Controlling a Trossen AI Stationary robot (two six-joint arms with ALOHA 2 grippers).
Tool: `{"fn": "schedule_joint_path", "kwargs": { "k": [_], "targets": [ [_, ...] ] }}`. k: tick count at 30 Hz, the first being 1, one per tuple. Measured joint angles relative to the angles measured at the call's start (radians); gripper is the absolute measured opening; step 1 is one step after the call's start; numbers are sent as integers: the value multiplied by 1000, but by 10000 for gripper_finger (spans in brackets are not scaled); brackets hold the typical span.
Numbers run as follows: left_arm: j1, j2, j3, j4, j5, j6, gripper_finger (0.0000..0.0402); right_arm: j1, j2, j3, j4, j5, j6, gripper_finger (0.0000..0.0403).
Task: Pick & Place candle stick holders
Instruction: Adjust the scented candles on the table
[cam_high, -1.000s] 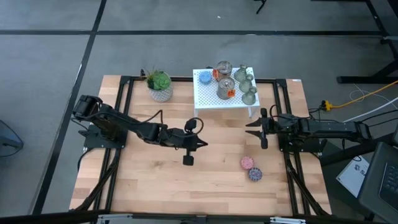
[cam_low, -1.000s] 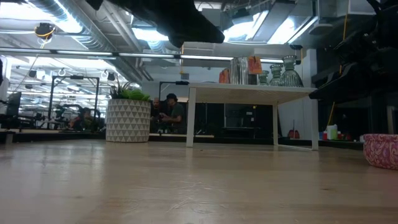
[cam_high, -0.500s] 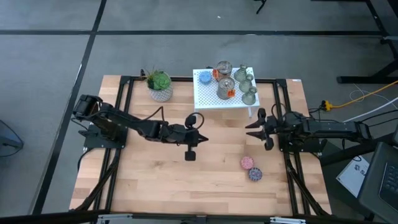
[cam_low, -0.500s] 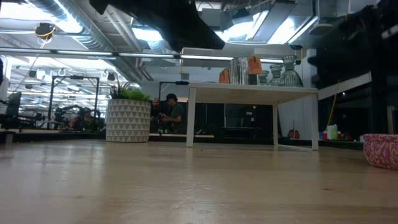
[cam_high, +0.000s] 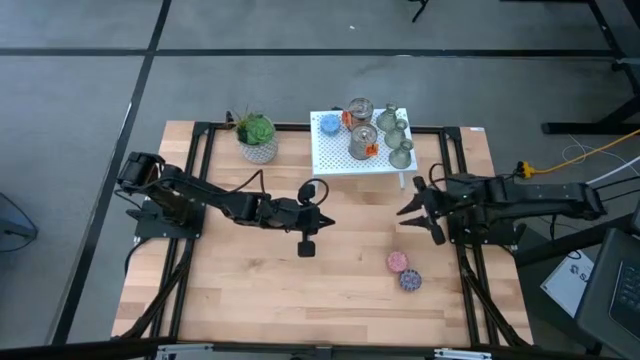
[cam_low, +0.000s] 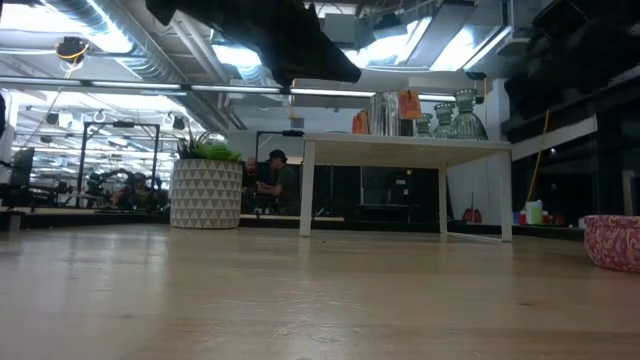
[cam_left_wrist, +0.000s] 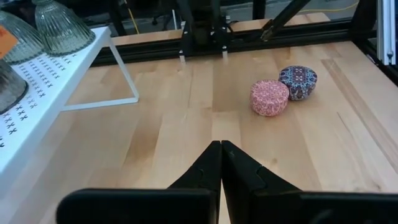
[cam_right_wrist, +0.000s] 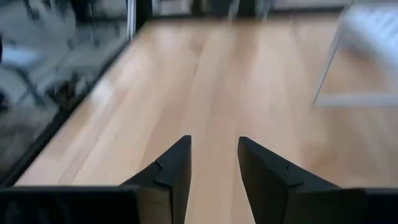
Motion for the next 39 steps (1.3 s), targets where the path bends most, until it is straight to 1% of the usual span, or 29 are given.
{"fn": "schedule_joint_path", "kwargs": {
  "k": [3,7,15,20,23,26,30,32,36,39],
  "targets": [
    [0,0,0,-10,0,0,2,29,84,67,-127,-28,14,135],
    [0,0,0,-13,0,14,6,78,177,118,-211,-97,68,135],
    [5,0,0,-13,1,18,5,193,355,127,-269,-88,218,135],
    [5,0,0,-13,2,17,5,255,440,127,-325,-84,323,135],
    [5,0,0,-16,2,0,7,295,475,127,-336,-46,383,135],
    [5,0,0,-33,2,-21,10,333,513,127,-367,16,430,135],
    [5,1,0,-81,2,-64,22,382,573,127,-370,77,461,135],
    [1,1,-2,-115,2,-81,32,403,606,127,-350,94,463,135],
    [-22,2,-46,-123,2,-89,59,435,671,127,-308,136,463,135],
    [-42,2,-73,-122,2,-89,80,445,714,127,-251,146,458,135]
  ]
}}
